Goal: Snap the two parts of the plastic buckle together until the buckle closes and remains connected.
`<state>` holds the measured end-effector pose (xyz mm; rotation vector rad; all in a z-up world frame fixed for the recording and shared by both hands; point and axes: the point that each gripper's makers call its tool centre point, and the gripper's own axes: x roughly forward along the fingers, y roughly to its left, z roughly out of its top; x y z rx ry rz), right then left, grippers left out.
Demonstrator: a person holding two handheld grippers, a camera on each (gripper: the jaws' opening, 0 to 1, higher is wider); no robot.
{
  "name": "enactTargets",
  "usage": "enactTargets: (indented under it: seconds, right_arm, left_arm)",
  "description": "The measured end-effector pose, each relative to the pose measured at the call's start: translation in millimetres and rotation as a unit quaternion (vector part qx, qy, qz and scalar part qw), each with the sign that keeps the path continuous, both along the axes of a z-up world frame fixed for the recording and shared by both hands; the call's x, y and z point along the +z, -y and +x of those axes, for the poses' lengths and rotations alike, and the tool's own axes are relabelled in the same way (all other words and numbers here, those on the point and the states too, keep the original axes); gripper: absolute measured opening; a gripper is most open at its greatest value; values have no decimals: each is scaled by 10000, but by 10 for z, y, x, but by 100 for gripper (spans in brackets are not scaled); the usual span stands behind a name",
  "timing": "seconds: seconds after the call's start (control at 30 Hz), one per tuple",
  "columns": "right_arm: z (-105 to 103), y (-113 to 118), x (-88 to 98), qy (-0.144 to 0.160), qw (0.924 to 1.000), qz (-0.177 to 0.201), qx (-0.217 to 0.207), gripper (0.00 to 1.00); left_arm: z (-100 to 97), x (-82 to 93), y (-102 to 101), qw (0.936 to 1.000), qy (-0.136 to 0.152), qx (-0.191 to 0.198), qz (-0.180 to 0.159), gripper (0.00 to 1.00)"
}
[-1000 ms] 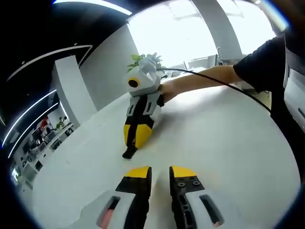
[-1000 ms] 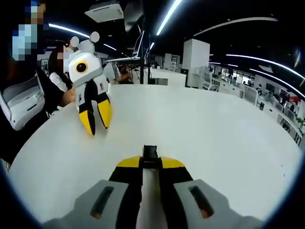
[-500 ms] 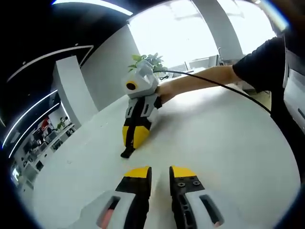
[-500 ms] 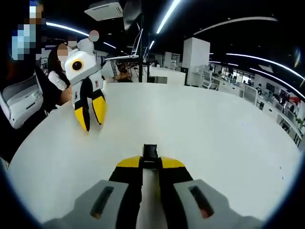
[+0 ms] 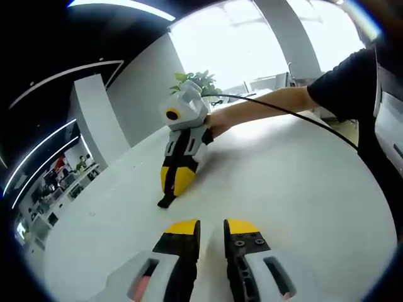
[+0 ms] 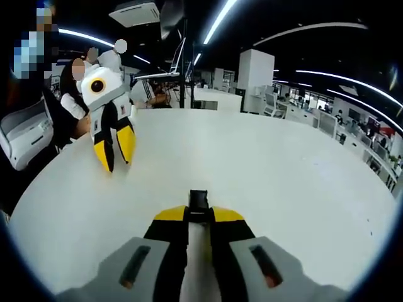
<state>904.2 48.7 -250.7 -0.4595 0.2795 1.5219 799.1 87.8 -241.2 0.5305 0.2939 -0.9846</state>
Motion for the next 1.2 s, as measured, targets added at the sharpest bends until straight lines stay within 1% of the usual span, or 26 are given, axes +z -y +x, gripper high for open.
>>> enactTargets:
  seconds: [0.33, 0.5, 1.2]
  right_arm:
    - [46, 11, 24, -46, 9999, 46, -92, 12]
    - [73, 24, 31, -5, 9999, 63, -146, 12]
    - [70, 35, 56, 24, 9998, 93, -172, 12]
  left_arm:
    - [-7, 12, 9, 10000, 8, -29, 2, 14]
    - [-3, 19, 7, 10000, 17, -29, 12, 14]
    - [-11, 10, 1, 10000, 26, -6, 21, 14]
